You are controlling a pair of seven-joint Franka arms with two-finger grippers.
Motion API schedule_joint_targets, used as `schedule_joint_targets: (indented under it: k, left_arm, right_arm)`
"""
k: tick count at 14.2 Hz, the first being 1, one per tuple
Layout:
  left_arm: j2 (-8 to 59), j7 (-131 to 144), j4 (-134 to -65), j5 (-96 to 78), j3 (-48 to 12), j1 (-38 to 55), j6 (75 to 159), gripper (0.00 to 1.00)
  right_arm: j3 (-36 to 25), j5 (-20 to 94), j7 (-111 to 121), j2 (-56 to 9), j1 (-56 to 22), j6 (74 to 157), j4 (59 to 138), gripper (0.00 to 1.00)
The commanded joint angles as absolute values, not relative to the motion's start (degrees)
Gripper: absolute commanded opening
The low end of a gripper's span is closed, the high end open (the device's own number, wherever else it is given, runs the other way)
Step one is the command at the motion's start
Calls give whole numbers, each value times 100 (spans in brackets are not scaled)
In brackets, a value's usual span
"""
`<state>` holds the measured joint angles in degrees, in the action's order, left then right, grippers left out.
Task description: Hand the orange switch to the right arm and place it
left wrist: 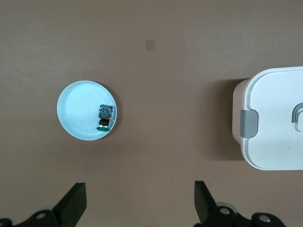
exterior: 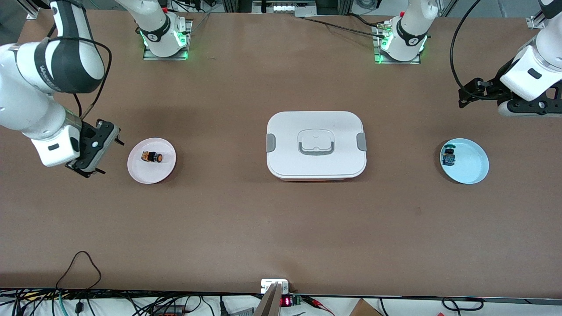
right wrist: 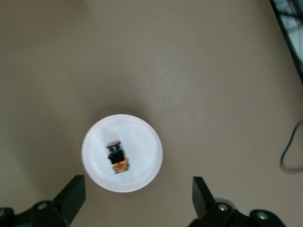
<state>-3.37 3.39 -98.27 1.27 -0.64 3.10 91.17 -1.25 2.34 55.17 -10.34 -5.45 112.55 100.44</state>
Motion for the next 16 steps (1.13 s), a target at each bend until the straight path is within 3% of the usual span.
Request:
schedule_joint_targets:
  k: [1, 7, 9, 14, 16]
  left_arm:
    - [-316, 325, -9703, 220, -53, 316, 9000, 100]
    - [-316, 325, -9703, 220, -53, 308, 8991, 100]
    - [-316, 325, -9703, 220, -53, 308, 9000, 100]
    - [-308, 325, -9703, 220, -53, 264, 8938, 100]
    - [-290, 325, -9703, 220, -53, 264, 8938, 100]
  right_arm:
    - [-70, 316, 3593, -800, -545, 10585, 10055, 100]
    - [-53, 492, 206, -703, -633, 9626, 9985, 100]
    - [-70, 379, 79, -729, -633, 9178, 9539, 100]
    - [-412, 123, 150, -712, -211, 9264, 8861, 100]
    - [-466, 114, 36, -712, -220, 8800, 8474, 100]
